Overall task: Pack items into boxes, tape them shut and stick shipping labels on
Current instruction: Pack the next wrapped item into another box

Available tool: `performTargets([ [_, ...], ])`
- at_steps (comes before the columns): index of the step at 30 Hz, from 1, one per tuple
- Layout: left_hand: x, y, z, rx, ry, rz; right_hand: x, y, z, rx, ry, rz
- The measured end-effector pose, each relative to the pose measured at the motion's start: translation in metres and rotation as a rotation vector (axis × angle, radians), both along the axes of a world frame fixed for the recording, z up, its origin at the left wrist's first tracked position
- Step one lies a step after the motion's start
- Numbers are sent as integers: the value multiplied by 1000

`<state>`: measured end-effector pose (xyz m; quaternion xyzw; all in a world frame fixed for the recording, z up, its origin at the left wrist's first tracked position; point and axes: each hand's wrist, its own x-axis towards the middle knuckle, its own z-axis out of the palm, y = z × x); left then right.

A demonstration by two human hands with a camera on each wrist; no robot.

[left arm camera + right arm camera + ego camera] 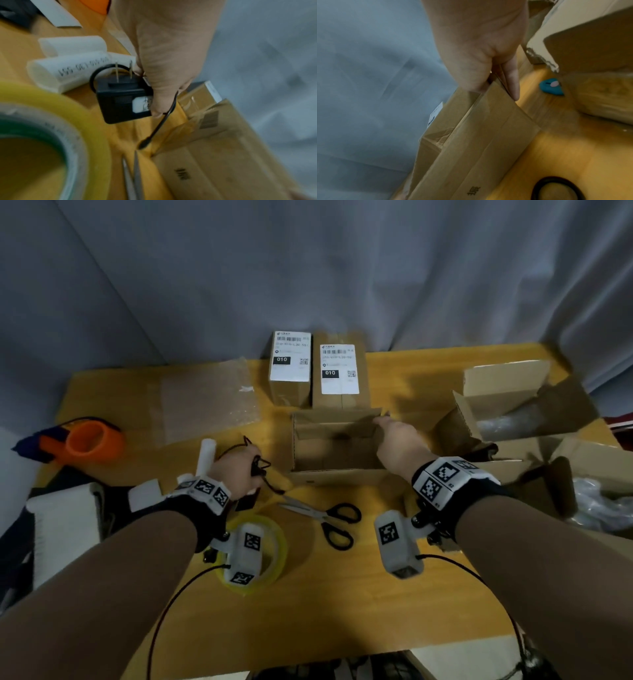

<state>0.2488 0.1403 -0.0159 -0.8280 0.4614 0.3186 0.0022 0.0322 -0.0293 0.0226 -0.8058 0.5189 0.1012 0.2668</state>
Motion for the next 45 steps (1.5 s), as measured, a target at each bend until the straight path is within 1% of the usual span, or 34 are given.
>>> performTargets([
  [3,5,7,32,-135,46,96,9,5,-6,48,-54,15],
  [4,6,8,44,-183,56,117,12,7,-6,9,-68,21],
  [5,6,10,56,-231,63,134,14,9,-2,-91,-98,25],
  [6,7,11,67,-282,74,145,16,13,5,-227,-174,22],
  [7,6,10,78,-338,88,152,20,17,14,-336,-315,12],
  [8,6,10,88,-392,97,154,25,23,26,-353,-493,14],
  [9,5,8,98,-439,104,148,32,29,39,-277,-663,48],
  [10,3,7,108,-477,102,126,40,36,51,-148,-779,112],
  [11,0,5,118,-503,102,94,48,43,64,-16,-826,193],
  [13,-6,1,138,-529,131,51,62,54,83,177,-807,317],
  [15,-14,-3,154,-540,211,60,71,60,96,316,-805,377],
  [16,-18,-5,161,-546,264,84,73,60,98,391,-827,384],
  [18,-22,-7,168,-552,374,142,73,58,98,532,-893,332],
  [21,-24,-5,175,-563,513,205,69,55,96,677,-939,224],
  [24,-26,-3,178,-612,603,260,63,58,94,744,-930,210],
  [26,-26,-5,173,-630,592,267,59,61,95,718,-920,191],
  [28,-27,-4,169,-646,560,266,59,60,91,586,-896,192],
  [30,-28,-5,165,-666,593,276,59,57,88,458,-869,182],
  [31,-28,-5,164,-669,617,281,59,57,88,464,-884,173],
  [34,-25,-9,164,-660,646,296,61,57,86,642,-978,127],
  [36,-21,-13,160,-657,595,276,65,60,84,692,-1028,50],
  [38,-14,-16,156,-648,488,254,73,60,79,706,-1055,-15],
  [40,-1,-19,145,-572,288,239,79,60,74,767,-1078,-81],
  [41,4,-19,140,-518,215,212,82,59,71,820,-1090,-117],
  [42,7,-18,136,-498,216,178,85,59,69,873,-1101,-158],
  [43,8,-17,131,-497,329,183,88,58,67,926,-1112,-201],
  [44,7,-16,125,-523,483,235,92,59,66,978,-1123,-243],
  [45,6,-16,120,-541,599,296,95,59,64,1026,-1135,-283],
])
